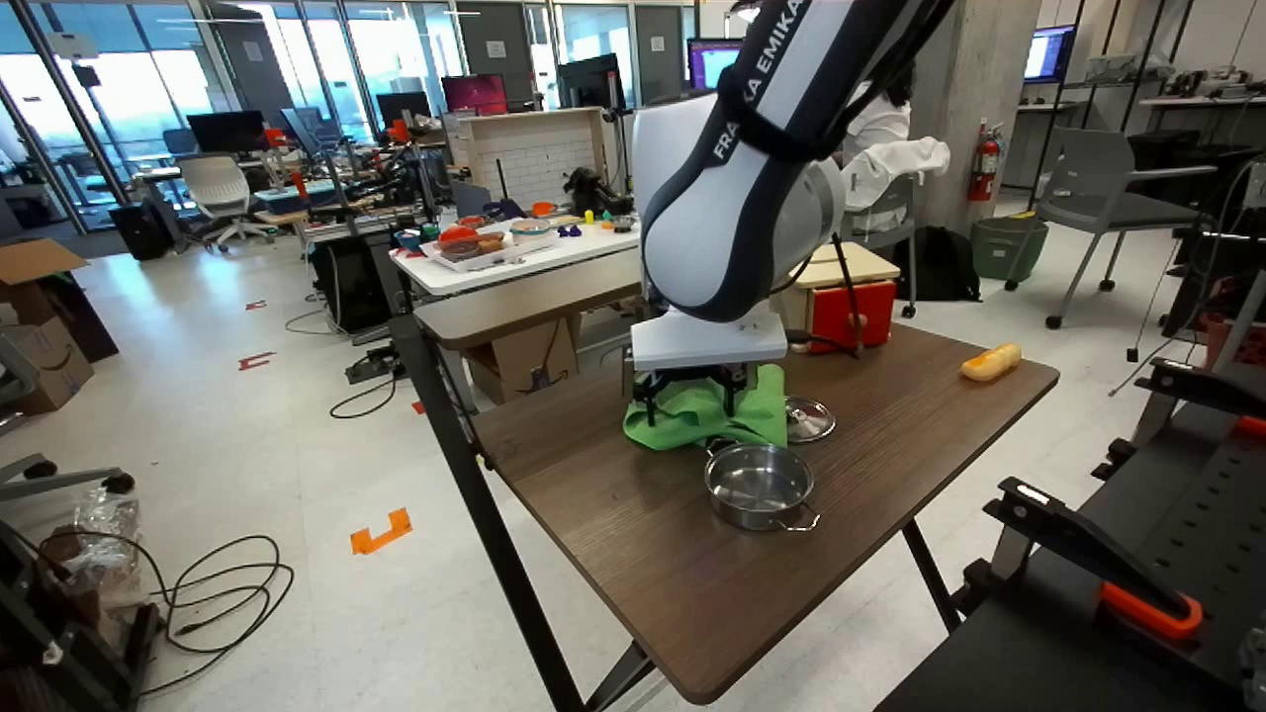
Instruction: Move the green towel to the left
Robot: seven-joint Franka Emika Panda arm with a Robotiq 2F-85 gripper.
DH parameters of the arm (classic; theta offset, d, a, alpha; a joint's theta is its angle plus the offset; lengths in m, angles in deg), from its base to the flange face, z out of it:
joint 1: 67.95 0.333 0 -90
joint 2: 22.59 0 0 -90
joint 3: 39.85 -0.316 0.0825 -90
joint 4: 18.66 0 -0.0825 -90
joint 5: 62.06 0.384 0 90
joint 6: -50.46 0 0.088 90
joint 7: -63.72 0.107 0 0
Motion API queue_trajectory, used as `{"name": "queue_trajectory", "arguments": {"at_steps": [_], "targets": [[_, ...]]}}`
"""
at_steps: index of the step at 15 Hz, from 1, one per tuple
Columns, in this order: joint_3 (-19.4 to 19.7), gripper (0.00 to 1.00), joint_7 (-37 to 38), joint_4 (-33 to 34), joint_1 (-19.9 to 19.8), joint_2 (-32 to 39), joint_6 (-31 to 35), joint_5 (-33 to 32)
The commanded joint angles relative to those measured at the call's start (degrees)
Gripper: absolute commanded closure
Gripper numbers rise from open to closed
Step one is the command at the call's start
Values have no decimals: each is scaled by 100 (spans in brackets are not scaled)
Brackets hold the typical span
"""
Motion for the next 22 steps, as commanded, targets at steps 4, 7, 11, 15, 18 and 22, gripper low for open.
{"name": "queue_trajectory", "arguments": {"at_steps": [4, 7, 11, 15, 18, 22], "targets": [[-25, 0, 81, 714, 241, 403, -223, -29], [10, 0, 98, 855, 348, 594, -283, -48], [-1, 0, 92, 1031, 344, 744, -482, -49], [-88, 0, 99, 1241, 477, 861, -567, -98], [-205, 0, 76, 1411, 612, 942, -614, -92], [-373, 0, 37, 1688, 766, 1051, -686, -71]]}}
